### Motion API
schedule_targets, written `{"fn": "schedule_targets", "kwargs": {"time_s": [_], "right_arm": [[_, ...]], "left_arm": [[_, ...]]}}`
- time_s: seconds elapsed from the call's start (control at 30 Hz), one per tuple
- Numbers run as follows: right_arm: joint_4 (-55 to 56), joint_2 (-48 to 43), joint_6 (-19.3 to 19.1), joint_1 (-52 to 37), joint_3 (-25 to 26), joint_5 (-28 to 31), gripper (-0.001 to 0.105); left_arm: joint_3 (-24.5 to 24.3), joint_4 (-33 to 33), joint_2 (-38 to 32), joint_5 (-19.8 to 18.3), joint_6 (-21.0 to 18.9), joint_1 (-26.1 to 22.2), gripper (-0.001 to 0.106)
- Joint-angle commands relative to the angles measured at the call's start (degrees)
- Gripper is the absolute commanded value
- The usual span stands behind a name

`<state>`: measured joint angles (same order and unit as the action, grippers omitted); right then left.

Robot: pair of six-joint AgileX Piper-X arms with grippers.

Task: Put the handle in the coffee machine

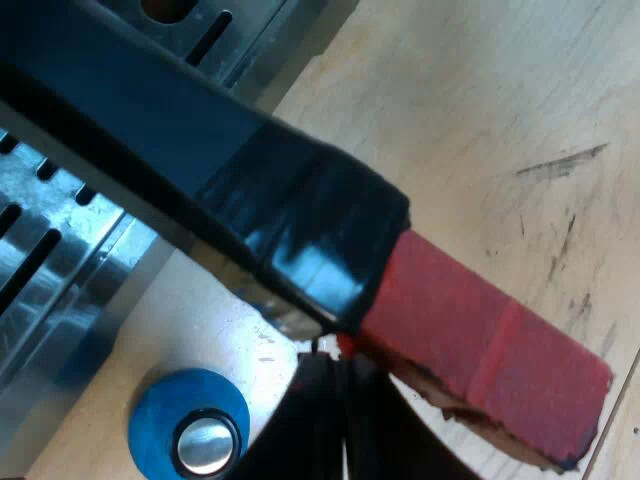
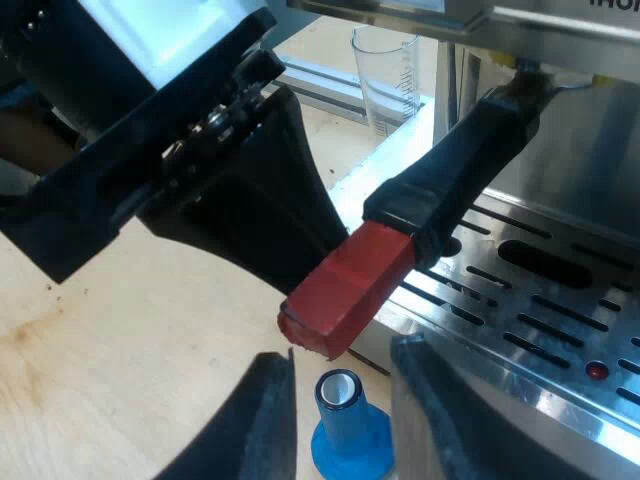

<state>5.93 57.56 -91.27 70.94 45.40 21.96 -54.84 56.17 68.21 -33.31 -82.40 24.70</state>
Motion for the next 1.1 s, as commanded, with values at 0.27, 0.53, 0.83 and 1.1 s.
{"fn": "schedule_targets", "kwargs": {"time_s": [0.27,0.53,0.83,1.1], "right_arm": [[-0.1,-0.35,-0.16,0.09,0.05,0.03,0.046],[0.11,-0.35,-0.16,0.09,0.05,0.41,0.063],[4.37,-0.35,-0.12,0.09,0.05,0.41,0.063],[7.16,-0.47,-0.12,0.09,0.05,1.17,0.063]], "left_arm": [[-1.98,-1.89,-1.15,-8.44,-0.35,-1.18,0.0],[-1.98,2.87,-3.85,-8.43,0.42,-9.69,0.0],[-1.98,4.77,-11.5,-8.24,0.4,-14.65,0.042],[-1.98,8.95,-16.85,-8.09,0.08,-14.72,0.062]]}}
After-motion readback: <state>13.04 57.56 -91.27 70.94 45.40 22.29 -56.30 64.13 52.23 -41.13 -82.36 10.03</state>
